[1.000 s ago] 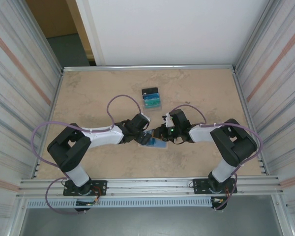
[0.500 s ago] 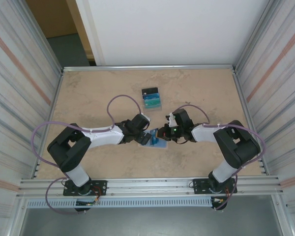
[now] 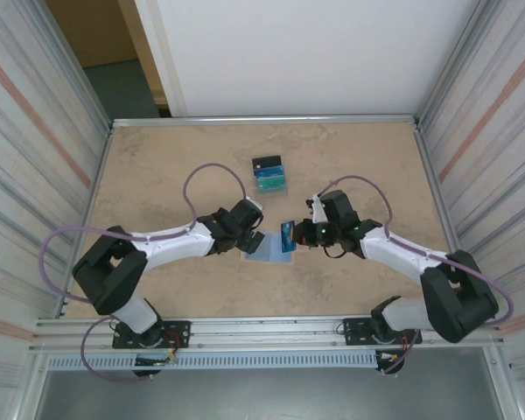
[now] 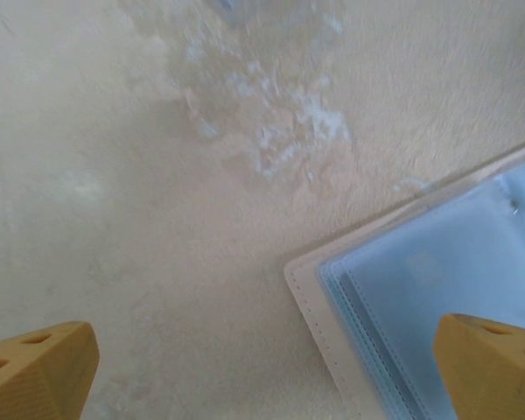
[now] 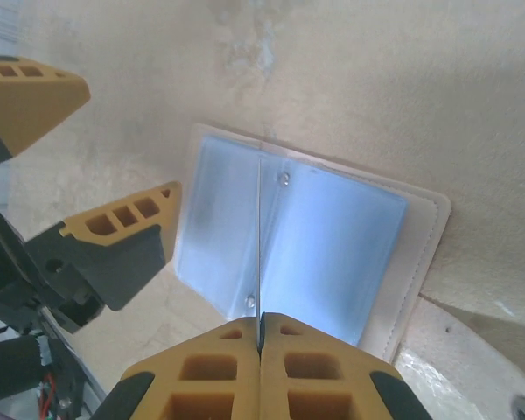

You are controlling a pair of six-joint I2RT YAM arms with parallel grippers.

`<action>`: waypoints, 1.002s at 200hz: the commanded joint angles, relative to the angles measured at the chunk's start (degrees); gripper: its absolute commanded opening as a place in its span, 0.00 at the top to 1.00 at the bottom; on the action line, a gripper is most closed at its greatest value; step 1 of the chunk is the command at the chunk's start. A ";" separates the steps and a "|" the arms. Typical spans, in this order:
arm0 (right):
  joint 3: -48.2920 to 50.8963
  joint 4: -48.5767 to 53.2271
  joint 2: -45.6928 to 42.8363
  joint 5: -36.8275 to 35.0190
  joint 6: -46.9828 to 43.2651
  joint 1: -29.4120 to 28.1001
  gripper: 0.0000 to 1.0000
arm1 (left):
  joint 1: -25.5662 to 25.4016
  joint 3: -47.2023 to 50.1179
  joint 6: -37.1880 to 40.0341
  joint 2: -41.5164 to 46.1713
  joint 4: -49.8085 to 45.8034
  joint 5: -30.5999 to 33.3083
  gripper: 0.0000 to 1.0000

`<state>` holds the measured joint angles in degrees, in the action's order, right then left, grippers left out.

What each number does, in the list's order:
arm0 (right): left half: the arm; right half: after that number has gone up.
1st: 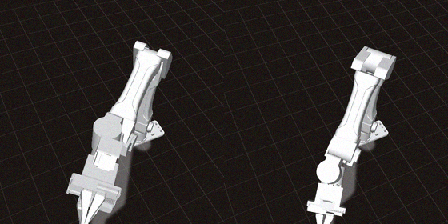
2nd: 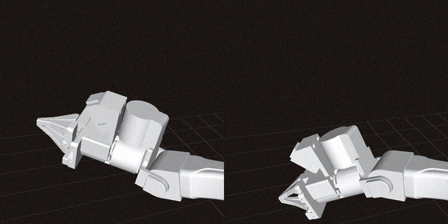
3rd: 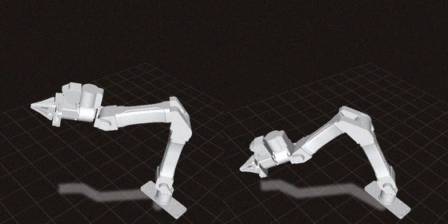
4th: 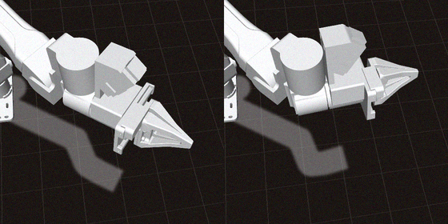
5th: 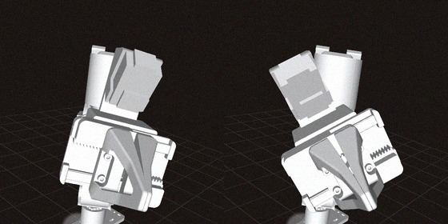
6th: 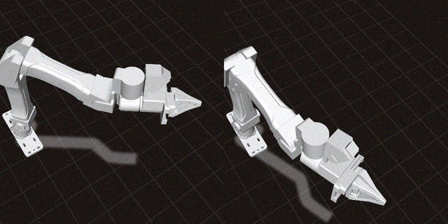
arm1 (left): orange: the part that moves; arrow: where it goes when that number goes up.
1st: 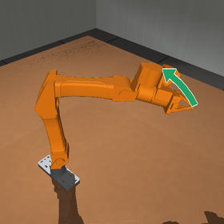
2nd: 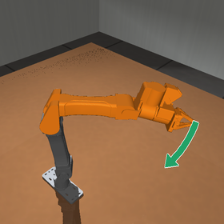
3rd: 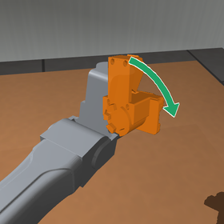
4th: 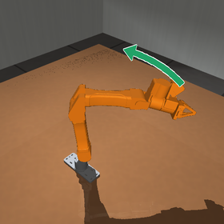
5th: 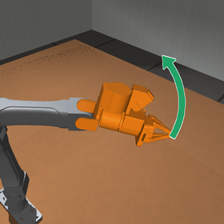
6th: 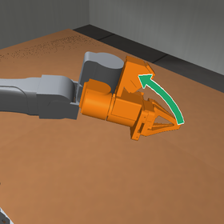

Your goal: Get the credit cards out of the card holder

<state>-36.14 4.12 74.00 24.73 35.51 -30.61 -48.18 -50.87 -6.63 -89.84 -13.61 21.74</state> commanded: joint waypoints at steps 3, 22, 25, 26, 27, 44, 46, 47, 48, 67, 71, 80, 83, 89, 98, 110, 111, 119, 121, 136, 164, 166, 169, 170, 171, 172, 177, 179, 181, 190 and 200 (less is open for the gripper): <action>-2.44 4.39 -4.64 -2.82 -5.65 0.20 0.98 | 0.28 -2.39 2.88 4.65 2.36 1.74 0.01; -3.67 6.20 -7.27 -2.48 -8.66 0.12 0.98 | 1.17 -1.09 5.28 7.55 7.66 -0.97 0.01; -3.97 6.50 -7.63 -2.42 -9.18 0.07 0.98 | 1.45 -0.55 5.95 7.94 9.06 -2.44 0.01; -4.00 6.59 -7.68 -2.41 -9.33 0.05 0.98 | 1.61 -0.37 6.16 8.11 9.53 -3.04 0.01; -4.06 6.64 -7.83 -2.41 -9.50 0.04 0.98 | 1.78 -0.15 6.40 8.33 9.77 -3.69 0.01; -5.46 7.99 -9.65 -1.77 -12.74 -0.44 0.98 | 5.72 1.78 7.36 11.13 15.18 -13.54 0.01; -5.72 8.26 -9.91 -1.68 -13.41 -0.56 0.98 | 6.32 1.93 7.30 11.32 15.54 -15.10 0.01; -5.72 8.26 -9.91 -1.68 -13.41 -0.56 0.98 | 6.55 1.97 7.32 11.52 15.76 -15.78 0.01; -5.84 8.35 -10.01 -1.65 -13.65 -0.58 0.98 | 6.80 2.03 7.33 11.61 15.91 -16.47 0.01; -7.72 10.17 -11.43 -0.60 -17.91 -1.38 0.98 | 10.26 2.57 8.32 13.92 18.40 -26.07 0.01; -8.11 10.59 -11.61 -0.39 -18.91 -1.60 0.98 | 10.60 2.62 8.97 14.34 18.66 -27.67 0.01; -9.15 11.65 -11.95 0.02 -20.85 -2.00 0.98 | 11.35 2.32 10.71 15.34 18.57 -31.33 0.01; -9.41 12.02 -12.03 0.17 -21.63 -2.14 0.98 | 11.44 2.16 11.48 15.72 18.35 -32.61 0.01; -10.07 12.64 -12.24 0.58 -22.93 -2.46 0.98 | 11.71 1.82 13.11 16.27 17.70 -35.43 0.01; -10.81 13.26 -12.38 0.89 -24.68 -2.73 0.99 | 11.99 1.21 15.78 16.94 16.49 -40.10 0.02; -11.61 13.95 -12.33 2.22 -27.09 -2.87 1.00 | 12.15 0.15 20.51 17.50 13.85 -46.47 0.03; -11.61 13.95 -12.33 2.22 -27.09 -2.87 1.00 | 12.15 0.11 20.86 17.55 13.64 -47.02 0.03; -12.06 14.18 -12.30 3.20 -28.56 -2.88 1.00 | 12.14 -0.42 23.95 17.85 12.06 -51.07 0.04; -12.09 14.26 -12.30 3.30 -28.74 -2.88 1.00 | 12.12 -0.51 24.54 17.86 11.75 -52.01 0.05; -12.87 14.51 -12.22 5.68 -31.02 -2.86 1.00 | 12.14 -1.51 28.38 17.71 9.09 -56.53 0.11; -14.32 16.06 -12.22 8.64 -34.59 -3.29 1.00 | 12.15 -2.96 31.56 16.91 6.51 -58.50 0.22; -14.57 16.17 -12.21 8.73 -34.77 -3.29 1.00 | 12.15 -3.17 31.70 16.83 6.14 -58.83 0.22; -14.64 16.32 -12.21 8.89 -35.06 -3.31 1.00 | 12.15 -3.44 31.96 16.68 5.67 -59.49 0.24; -14.65 16.43 -12.21 8.91 -35.11 -3.36 1.00 | 12.15 -3.53 32.13 16.65 5.51 -59.68 0.25; -14.65 16.48 -12.21 8.92 -35.26 -3.38 1.00 | 12.15 -3.62 32.30 16.55 5.34 -59.91 0.25; -14.65 16.55 -12.21 8.97 -35.34 -3.39 1.00 | 12.15 -3.71 32.43 16.50 5.21 -60.03 0.25; -14.94 16.91 -12.12 9.10 -35.64 -3.41 1.00 | 12.10 -4.15 32.95 16.31 4.38 -60.94 0.25; -15.04 17.11 -12.12 9.17 -35.80 -3.47 1.00 | 12.07 -4.32 33.05 16.18 4.18 -61.42 0.26; -15.08 17.25 -12.06 9.25 -35.98 -3.44 1.00 | 12.09 -4.43 33.26 16.06 3.91 -61.80 0.27; -15.40 17.65 -11.86 9.61 -36.47 -3.57 1.00 | 12.07 -5.03 33.77 15.75 2.96 -63.32 0.31; -15.64 18.05 -11.63 10.21 -36.98 -3.60 1.00 | 11.88 -5.57 34.27 15.21 2.28 -64.41 0.34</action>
<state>-49.54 19.62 62.74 31.90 2.59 -33.78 -36.10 -53.65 23.16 -73.89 -7.31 -35.66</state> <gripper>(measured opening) 0.050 0.692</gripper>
